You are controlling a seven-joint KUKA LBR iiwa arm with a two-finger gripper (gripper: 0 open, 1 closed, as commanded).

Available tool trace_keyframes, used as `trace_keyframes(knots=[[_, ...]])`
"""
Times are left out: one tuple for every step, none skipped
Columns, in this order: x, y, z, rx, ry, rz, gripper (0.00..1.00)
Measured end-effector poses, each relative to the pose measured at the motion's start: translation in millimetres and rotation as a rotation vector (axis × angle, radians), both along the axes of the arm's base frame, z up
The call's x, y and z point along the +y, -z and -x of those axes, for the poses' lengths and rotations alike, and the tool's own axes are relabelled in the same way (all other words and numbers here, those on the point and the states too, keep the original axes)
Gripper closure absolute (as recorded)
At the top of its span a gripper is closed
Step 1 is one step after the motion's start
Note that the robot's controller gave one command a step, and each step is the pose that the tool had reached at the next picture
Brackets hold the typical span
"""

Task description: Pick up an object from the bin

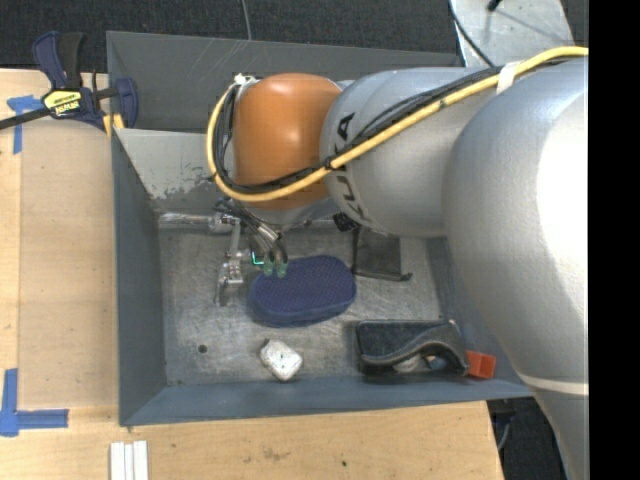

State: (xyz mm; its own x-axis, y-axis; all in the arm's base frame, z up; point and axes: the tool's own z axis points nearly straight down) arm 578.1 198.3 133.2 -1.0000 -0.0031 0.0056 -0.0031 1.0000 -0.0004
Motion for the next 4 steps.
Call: trace_keyframes(knots=[[-51, 60, 38.7, -0.017, -0.147, -0.006, 0.0], [-127, 57, 47.4, -0.015, -0.422, -0.004, 0.0], [-125, 56, 45.6, -0.022, -0.423, -0.004, 1.0], [-110, -113, 53.3, -0.015, -0.768, -0.001, 1.0]])
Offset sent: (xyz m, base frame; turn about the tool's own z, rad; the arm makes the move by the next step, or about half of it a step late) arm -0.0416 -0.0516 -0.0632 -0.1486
